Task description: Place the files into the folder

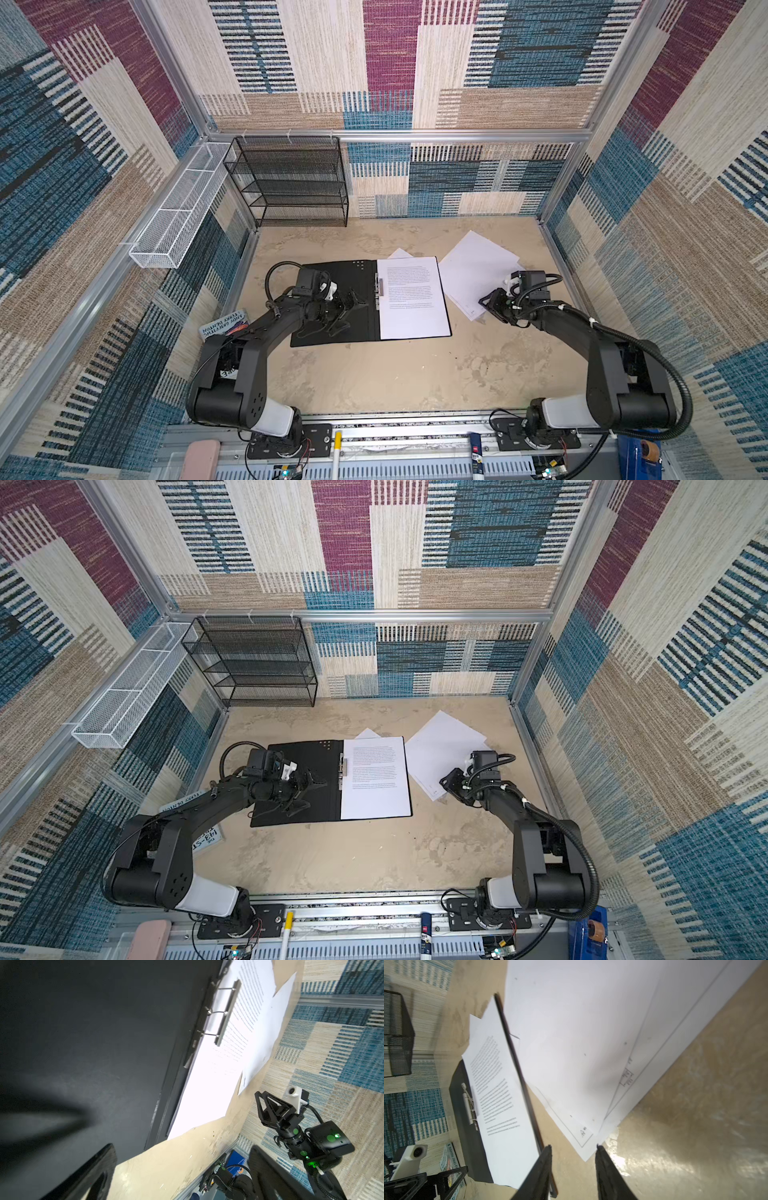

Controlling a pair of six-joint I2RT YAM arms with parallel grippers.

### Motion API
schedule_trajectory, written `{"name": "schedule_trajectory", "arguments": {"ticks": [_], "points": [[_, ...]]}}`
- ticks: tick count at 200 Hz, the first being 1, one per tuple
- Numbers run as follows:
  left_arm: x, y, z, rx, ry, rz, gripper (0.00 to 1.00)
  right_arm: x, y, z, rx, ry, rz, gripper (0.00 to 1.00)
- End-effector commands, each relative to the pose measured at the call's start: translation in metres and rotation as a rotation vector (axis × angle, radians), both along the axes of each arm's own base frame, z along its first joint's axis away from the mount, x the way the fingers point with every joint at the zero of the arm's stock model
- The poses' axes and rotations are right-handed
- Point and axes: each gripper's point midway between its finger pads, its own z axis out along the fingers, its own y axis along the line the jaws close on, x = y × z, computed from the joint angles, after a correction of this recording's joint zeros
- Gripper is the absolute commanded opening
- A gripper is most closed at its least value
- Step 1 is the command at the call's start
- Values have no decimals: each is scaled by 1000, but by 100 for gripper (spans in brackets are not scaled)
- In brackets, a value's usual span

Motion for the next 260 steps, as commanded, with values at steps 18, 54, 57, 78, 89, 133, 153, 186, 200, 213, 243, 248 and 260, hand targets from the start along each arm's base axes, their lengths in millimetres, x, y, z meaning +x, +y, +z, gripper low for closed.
{"name": "schedule_trajectory", "arguments": {"ticks": [18,54,57,78,89,133,153,186,200,213,243,248,260], "points": [[-6,-13,32,-43,-114,-94,99,16,-9,13,-64,-25,-7,57],[-22,-36,48,-44,-171,-204,99,35,9,1,-56,-7,54,67],[-23,-38,49,-43,-174,-214,99,35,12,0,-55,-6,62,67],[-30,-51,51,-38,-188,-266,99,35,29,-11,-64,19,103,68],[-33,-57,51,-31,-196,-288,99,33,33,-16,-62,30,114,68],[-36,-74,43,-31,-176,-337,99,8,39,-29,-61,64,159,68],[-36,-77,41,-35,-173,-347,99,-2,33,-22,-84,46,138,72],[-39,-85,45,-31,-190,-378,99,3,6,-23,-126,71,66,83],[-42,-91,46,-23,-198,-400,99,16,-2,-15,-130,43,37,89],[-45,-97,46,-18,-201,-419,99,35,-2,-6,-130,21,25,90],[-52,-113,44,-6,-198,-459,99,72,24,12,-93,-33,81,82],[-53,-117,45,-7,-200,-469,99,77,31,14,-93,-43,95,79],[-56,-124,44,-1,-202,-487,99,87,47,14,-87,-46,128,75]]}}
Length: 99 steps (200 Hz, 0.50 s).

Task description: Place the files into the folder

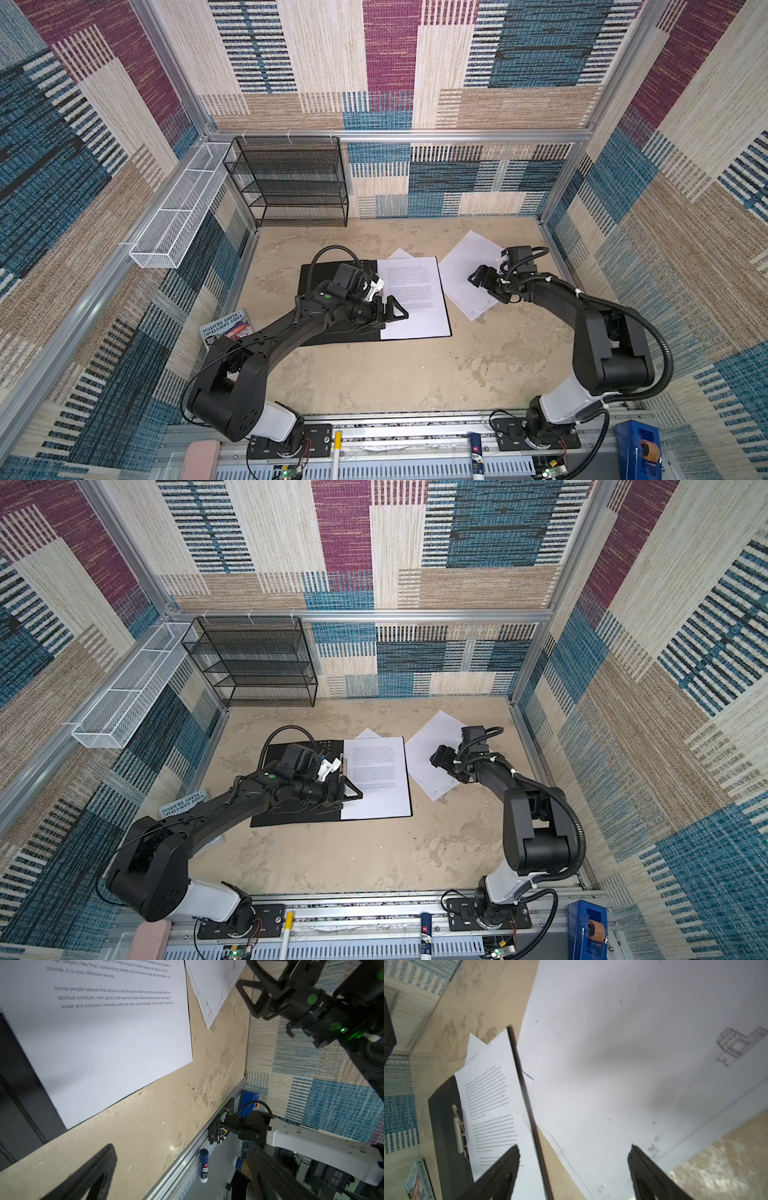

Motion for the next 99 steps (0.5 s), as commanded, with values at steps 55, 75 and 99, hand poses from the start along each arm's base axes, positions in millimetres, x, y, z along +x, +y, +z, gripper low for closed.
{"name": "schedule_trajectory", "arguments": {"ticks": [55,75,99], "points": [[-7,-34,-2,22,-18,-60,99,49,66,-25,48,28,149,69],[-4,-41,-3,12,-11,-55,99,30,72,-42,62,74,180,69],[0,-52,-6,4,-4,-63,99,-7,64,-63,56,131,183,69]]}}
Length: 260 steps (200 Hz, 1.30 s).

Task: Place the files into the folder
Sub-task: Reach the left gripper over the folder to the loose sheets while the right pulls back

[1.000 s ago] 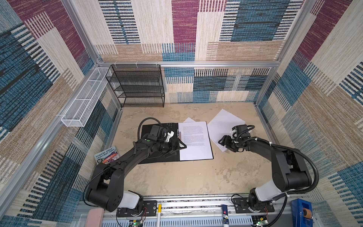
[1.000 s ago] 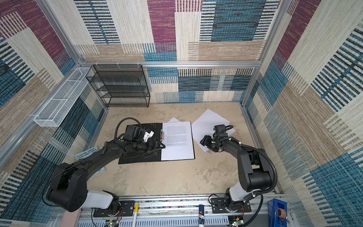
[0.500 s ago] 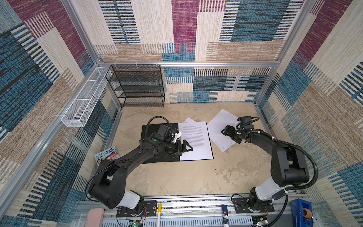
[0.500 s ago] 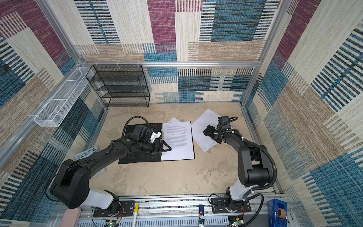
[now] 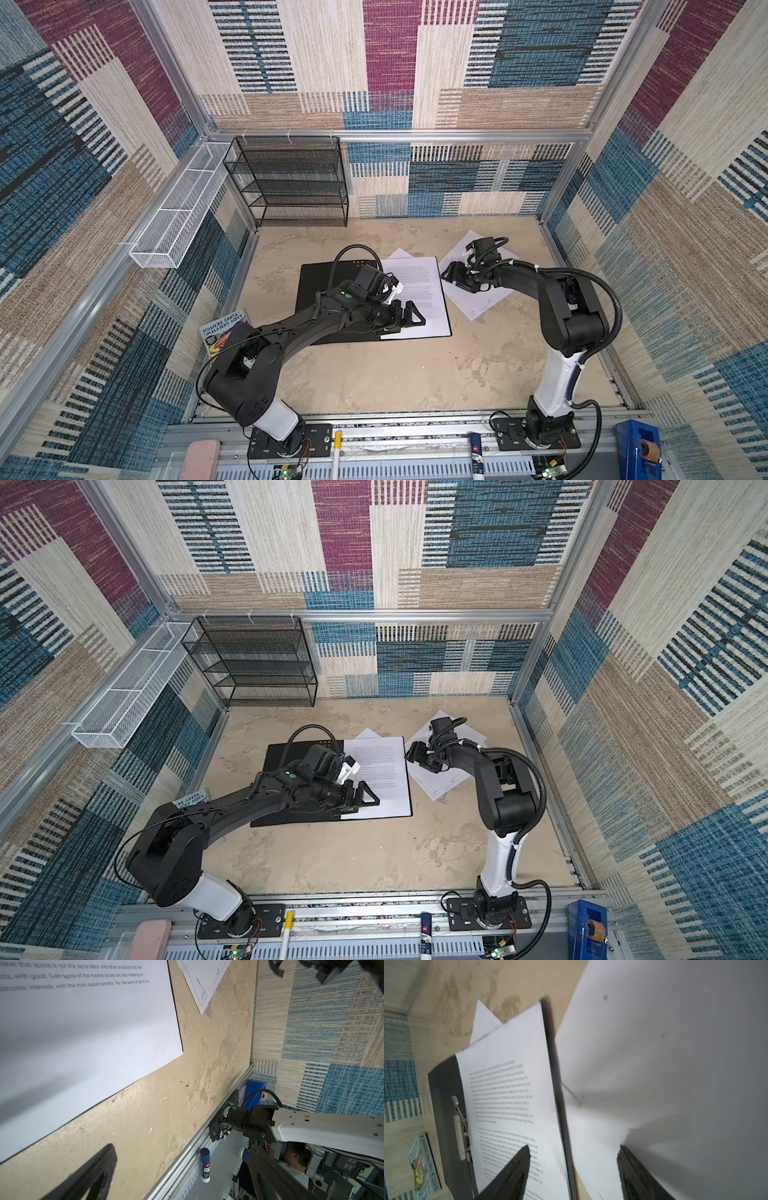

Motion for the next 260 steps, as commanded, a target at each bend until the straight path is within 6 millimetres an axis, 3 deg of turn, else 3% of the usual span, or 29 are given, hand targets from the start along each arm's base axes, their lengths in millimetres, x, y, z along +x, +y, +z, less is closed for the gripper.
{"name": "schedule_trajectory", "arguments": {"ticks": [1,23,43,73,96,116,135,158,174,199,230,260], "points": [[8,-12,3,-24,-7,9,99,-33,-4,-16,0,71,9,69],[10,-22,2,-49,0,-4,99,-75,-16,-27,88,138,-14,69],[10,-26,-3,-38,2,-4,99,-111,-44,-32,164,188,-93,69],[6,-42,-5,-36,-7,-37,99,-136,-71,-17,226,180,-158,69],[-8,-67,-1,-41,-27,-112,99,-130,-92,16,215,97,-219,70],[-17,-91,-1,-31,-53,-170,99,-114,-129,42,142,6,-362,73],[-18,-120,0,-26,-85,-215,99,-103,-165,52,91,-28,-500,76],[-10,-158,-3,-5,-122,-268,99,-91,-193,49,5,-34,-594,83],[11,-180,-5,31,-193,-251,99,-89,-195,47,31,-22,-609,84],[43,-201,-27,97,-225,-202,99,-93,-196,56,19,-45,-609,87],[58,-220,-43,110,-242,-182,99,-100,-202,73,-47,-95,-600,100],[65,-226,-61,140,-237,-179,99,-103,-202,72,-60,-104,-591,100]]}}
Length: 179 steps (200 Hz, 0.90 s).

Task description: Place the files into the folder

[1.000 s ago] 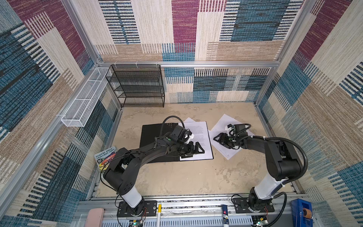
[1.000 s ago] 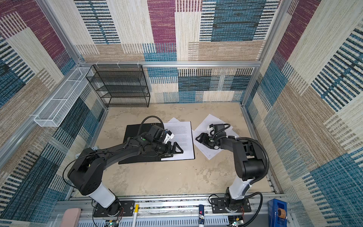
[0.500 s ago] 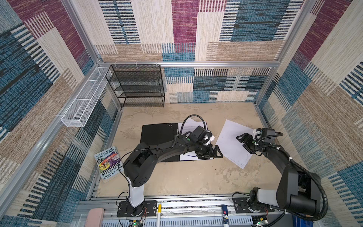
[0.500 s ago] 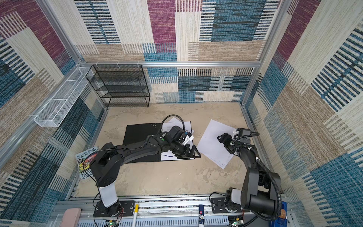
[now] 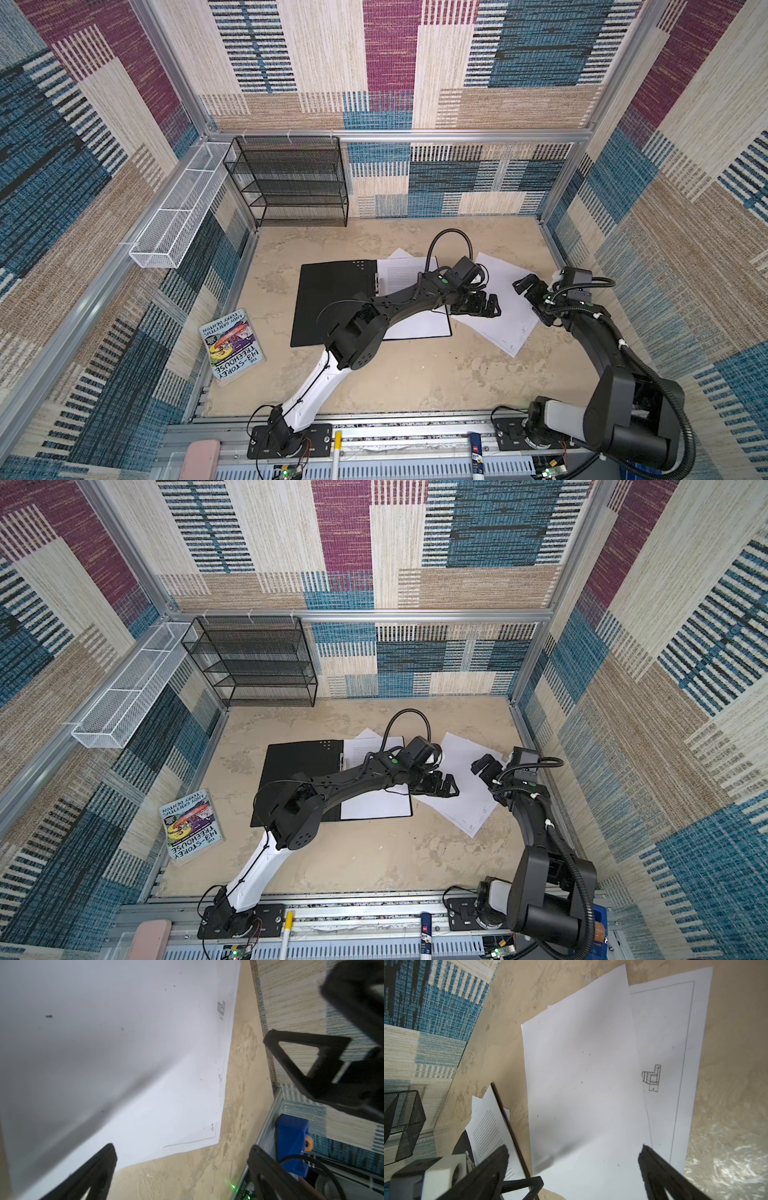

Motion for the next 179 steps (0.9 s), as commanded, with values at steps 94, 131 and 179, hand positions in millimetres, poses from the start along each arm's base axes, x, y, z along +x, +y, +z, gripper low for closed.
{"name": "schedule_trajectory", "arguments": {"ticks": [94,131,179], "points": [[-17,57,-72,209,119,191,99,34,-29,-35,-100,63,-23,100],[-24,63,-72,217,128,212,99,53,-25,-45,-67,56,27,100],[-30,64,-77,212,147,195,99,68,-15,-58,-20,47,94,100]]}}
